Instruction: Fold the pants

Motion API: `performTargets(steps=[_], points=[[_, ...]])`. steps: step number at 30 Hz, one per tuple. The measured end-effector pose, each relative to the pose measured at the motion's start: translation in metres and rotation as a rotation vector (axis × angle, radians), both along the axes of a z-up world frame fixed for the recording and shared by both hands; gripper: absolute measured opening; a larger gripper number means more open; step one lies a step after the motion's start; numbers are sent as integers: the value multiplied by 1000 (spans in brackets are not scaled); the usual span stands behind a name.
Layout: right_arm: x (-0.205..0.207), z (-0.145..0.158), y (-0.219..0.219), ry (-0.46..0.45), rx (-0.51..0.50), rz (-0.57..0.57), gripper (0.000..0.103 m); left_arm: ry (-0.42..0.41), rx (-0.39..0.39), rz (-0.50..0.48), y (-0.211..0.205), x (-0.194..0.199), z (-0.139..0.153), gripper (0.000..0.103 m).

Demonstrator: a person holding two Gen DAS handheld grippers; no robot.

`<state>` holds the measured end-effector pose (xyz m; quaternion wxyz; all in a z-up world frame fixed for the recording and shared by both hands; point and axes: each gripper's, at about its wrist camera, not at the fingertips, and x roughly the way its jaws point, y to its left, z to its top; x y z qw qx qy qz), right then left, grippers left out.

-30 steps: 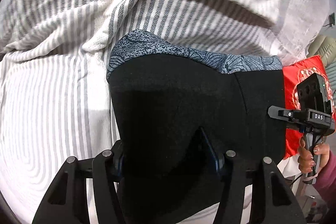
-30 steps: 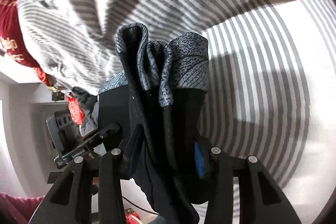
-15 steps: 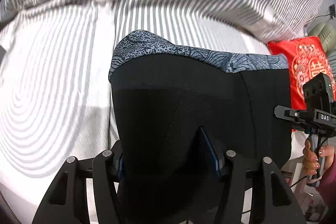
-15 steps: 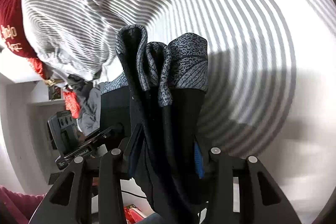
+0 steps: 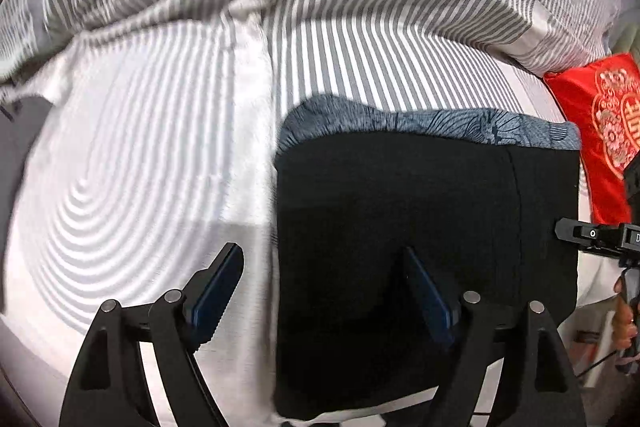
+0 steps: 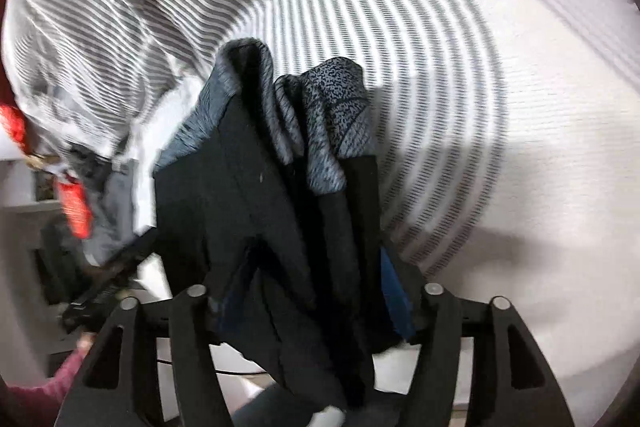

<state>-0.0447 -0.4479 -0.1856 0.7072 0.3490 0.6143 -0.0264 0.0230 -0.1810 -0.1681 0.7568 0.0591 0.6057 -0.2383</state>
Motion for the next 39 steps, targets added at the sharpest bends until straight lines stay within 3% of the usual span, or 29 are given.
performTargets(steps=[6, 7, 8, 9, 11, 19, 27, 29, 32, 36, 39], points=[[-13, 34, 1, -12, -116, -32, 66, -83, 78, -46, -14, 2, 16, 83], [-12, 43, 2, -31, -141, -40, 58, -80, 77, -53, -19, 2, 18, 83], [-9, 50, 4, -51, -153, -42, 41, -76, 73, -57, -22, 1, 19, 83], [-6, 57, 7, -76, -152, -38, 31, -72, 71, -58, -25, 0, 21, 83], [-1, 63, 14, -100, -147, -28, 29, -61, 73, -63, -33, -1, 20, 83], [10, 31, 42, -13, -182, 73, 29, -17, 96, -58, -48, -9, 4, 83], [3, 14, 35, 7, -232, 128, 14, -17, 121, -67, -51, -16, -1, 83], [1, 10, 33, -2, -229, 123, 13, -19, 123, -70, -53, -17, -1, 83], [-2, 6, 27, 2, -238, 90, 0, -24, 127, -75, -54, -19, 0, 83], [-8, 7, 17, 0, -177, 20, 0, -27, 135, -77, -54, -23, 0, 83], [-10, 9, 21, -6, -192, 21, 0, -28, 141, -81, -52, -26, -1, 83]])
